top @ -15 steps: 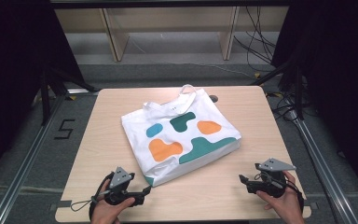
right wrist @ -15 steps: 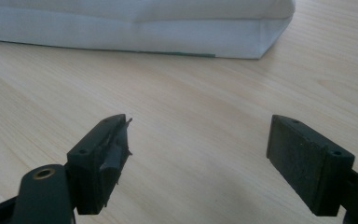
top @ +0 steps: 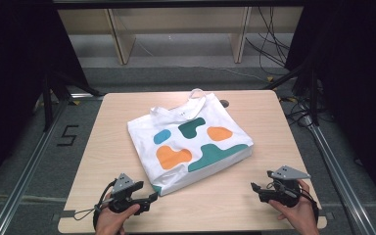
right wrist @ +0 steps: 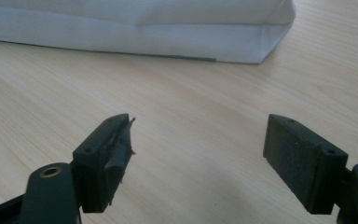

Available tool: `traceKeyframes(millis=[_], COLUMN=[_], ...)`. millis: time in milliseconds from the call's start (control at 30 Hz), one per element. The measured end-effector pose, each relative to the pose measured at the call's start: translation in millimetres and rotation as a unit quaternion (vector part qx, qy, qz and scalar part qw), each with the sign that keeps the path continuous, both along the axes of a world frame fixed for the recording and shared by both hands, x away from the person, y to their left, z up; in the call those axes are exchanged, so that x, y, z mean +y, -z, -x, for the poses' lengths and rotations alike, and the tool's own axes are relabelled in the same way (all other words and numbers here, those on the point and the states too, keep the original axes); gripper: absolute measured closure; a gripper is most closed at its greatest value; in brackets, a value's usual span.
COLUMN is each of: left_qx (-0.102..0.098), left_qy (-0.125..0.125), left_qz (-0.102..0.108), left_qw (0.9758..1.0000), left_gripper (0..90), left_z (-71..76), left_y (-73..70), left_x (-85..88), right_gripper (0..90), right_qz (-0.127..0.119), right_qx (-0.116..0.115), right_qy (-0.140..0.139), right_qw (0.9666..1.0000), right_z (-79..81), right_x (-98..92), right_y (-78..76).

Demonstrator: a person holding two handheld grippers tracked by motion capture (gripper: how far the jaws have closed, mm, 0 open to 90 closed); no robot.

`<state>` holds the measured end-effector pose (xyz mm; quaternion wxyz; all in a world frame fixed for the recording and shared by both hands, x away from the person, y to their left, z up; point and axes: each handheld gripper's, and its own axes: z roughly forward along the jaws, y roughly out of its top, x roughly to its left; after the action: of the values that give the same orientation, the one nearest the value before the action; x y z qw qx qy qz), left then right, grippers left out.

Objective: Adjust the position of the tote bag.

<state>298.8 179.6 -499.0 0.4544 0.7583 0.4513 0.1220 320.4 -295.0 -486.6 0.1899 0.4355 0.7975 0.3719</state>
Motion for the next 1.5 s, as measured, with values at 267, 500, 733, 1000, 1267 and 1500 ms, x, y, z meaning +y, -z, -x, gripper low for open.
traceKeyframes(millis=[267, 500, 733, 1000, 1267, 1500], left_qx=[0.005, -0.011, -0.019, -0.046, -0.052, -0.053], left_qy=[0.002, -0.002, 0.016, 0.056, 0.083, 0.133], left_qz=[0.002, -0.035, -0.081, -0.138, -0.119, -0.115], left_qw=[1.0, 0.9993, 0.9964, 0.9878, 0.988, 0.983], left_gripper=[35.0, 41.9, 62.6, 83.5, 87.2, 87.1], left_z=[-9.4, -22.7, -33.8, -35.9, -21.3, -13.1], left_y=[1.5, 2.6, 5.9, 6.8, 5.4, 6.0], left_x=[-1.5, -7.3, -11.5, -23.3, -34.5, -69.2], right_gripper=[24.2, 24.2, 24.2, 24.2, 24.3, 24.6], right_qz=[0.006, 0.002, 0.009, 0.009, 0.008, 0.006], right_qx=[-0.002, 0.01, 0.008, 0.008, 0.0, 0.004], right_qy=[-0.007, 0.007, -0.007, -0.013, 0.001, -0.002], right_qw=[1.0, 0.9999, 0.9999, 0.9998, 1.0, 1.0], right_z=[-1.0, 0.4, -1.3, -2.0, -0.5, -1.7], right_x=[1.0, 3.3, 4.1, 3.2, 3.1, 0.7], right_y=[1.7, 1.7, 3.0, 2.6, 3.9, 1.5])
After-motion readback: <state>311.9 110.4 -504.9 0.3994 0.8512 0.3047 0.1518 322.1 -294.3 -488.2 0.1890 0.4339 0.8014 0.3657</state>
